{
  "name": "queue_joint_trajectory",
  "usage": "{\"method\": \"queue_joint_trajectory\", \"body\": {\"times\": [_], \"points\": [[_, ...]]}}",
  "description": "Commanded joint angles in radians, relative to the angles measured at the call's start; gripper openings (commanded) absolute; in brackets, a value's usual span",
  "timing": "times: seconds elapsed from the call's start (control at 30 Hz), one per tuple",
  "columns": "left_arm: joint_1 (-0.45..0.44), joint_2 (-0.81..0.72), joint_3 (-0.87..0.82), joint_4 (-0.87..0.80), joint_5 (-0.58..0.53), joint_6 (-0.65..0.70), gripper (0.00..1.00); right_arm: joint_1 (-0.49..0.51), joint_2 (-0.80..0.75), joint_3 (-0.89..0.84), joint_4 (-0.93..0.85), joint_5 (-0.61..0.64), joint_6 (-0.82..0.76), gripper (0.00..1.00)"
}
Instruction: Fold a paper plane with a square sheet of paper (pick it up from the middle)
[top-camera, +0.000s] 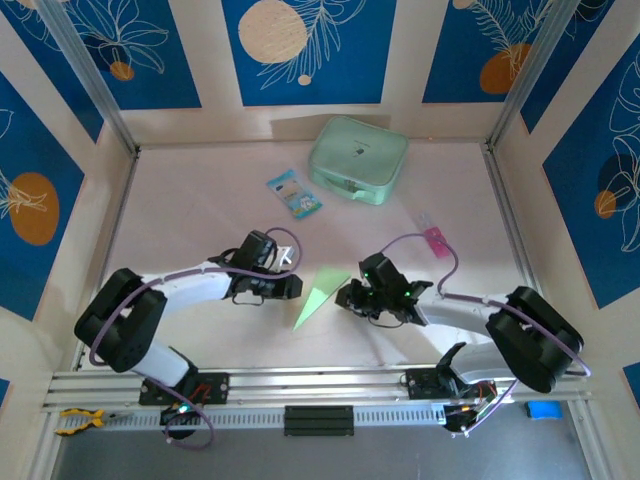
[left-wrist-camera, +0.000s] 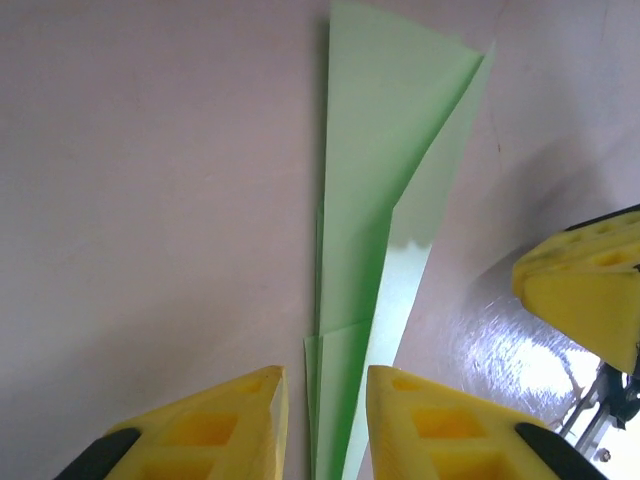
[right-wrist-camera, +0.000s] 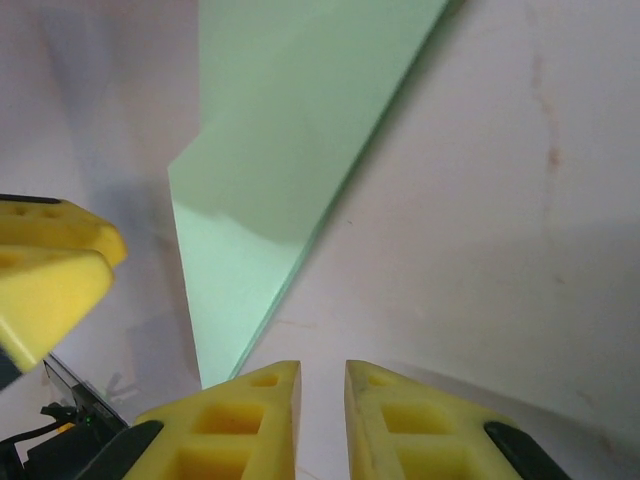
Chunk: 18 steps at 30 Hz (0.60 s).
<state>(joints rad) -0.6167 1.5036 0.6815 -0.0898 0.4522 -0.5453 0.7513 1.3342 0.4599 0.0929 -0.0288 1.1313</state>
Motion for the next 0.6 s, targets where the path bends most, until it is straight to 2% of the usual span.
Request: {"method": "queue_joint_trajectory", "body": {"times": [0.0, 0.33, 0.57], "points": [[0.014, 0.018, -0.004, 0.003, 0.060, 0.001, 0.26, 0.019, 0.034, 0.049, -0.006, 0.008, -0.004, 0.20], [0.017, 0.053, -0.039, 0.031, 0.077, -0.026, 0.26, 0.062, 0.088, 0.079, -0.011, 0.048, 0.024, 0.20], [0.018, 0.094, -0.036, 0.070, 0.124, -0.036, 0.19, 0.053, 0.118, 0.082, 0.004, 0.026, 0.023, 0.21]]}}
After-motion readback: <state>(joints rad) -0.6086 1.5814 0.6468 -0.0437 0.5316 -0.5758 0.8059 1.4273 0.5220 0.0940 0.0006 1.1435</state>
